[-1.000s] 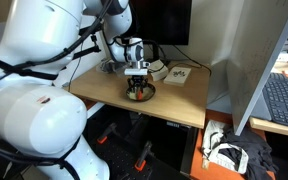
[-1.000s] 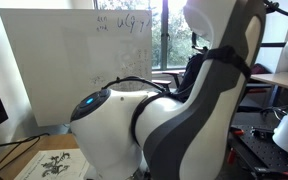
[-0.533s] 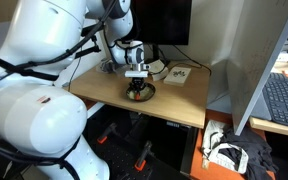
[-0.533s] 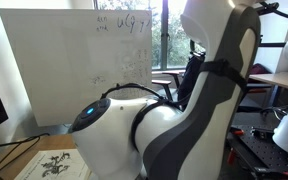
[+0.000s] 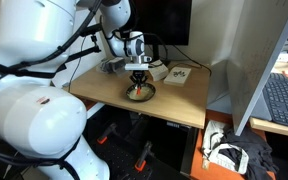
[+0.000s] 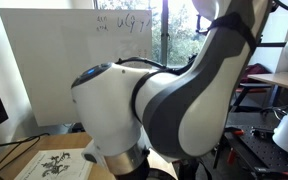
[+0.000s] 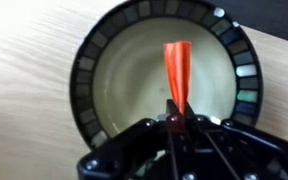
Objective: Pick up the orange object from the bowl and put it on the table.
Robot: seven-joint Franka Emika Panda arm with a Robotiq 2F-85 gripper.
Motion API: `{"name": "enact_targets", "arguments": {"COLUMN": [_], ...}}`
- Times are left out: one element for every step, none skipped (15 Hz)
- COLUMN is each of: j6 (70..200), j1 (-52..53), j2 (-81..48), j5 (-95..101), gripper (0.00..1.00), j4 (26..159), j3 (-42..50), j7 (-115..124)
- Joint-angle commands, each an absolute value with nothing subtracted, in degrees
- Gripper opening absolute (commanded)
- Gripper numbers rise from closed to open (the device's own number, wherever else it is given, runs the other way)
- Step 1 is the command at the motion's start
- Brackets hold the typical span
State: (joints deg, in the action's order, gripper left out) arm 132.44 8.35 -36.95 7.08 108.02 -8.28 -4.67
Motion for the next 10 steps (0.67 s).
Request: {"name": "enact_targets", "arguments": {"j6": [132.69, 132.16, 131.75, 131.11, 130.19, 129.25, 128.26, 127.34, 126.38, 125.69], "j1": [7.77, 7.39, 7.23, 7.67, 7.95, 8.5, 8.69, 9.2, 9.49, 9.75], "j2": [-29.7, -28.54, -27.73, -27.59, -28.24, -28.88, -30.08, -30.87, -32.01, -32.86], "j5": [8.21, 8.69, 9.65, 11.68, 13.59, 16.08, 18.04, 20.38, 22.31, 23.97], "gripper": [0.02, 0.02, 0.02, 0.02, 0.02, 0.02, 0.02, 0.02, 0.02, 0.02], "j4": [113.94, 114.41, 114.67, 114.46, 113.6, 112.91, 111.73, 111.0, 109.96, 109.23], "j3": [-5.3, -4.4, -3.25, -1.7, -0.27, 1.21, 2.32, 3.49, 4.39, 5.02], "j7": [-3.4, -3.57, -3.31, -2.23, -1.17, 0.52, 1.74, 3.68, 5.28, 6.94]}}
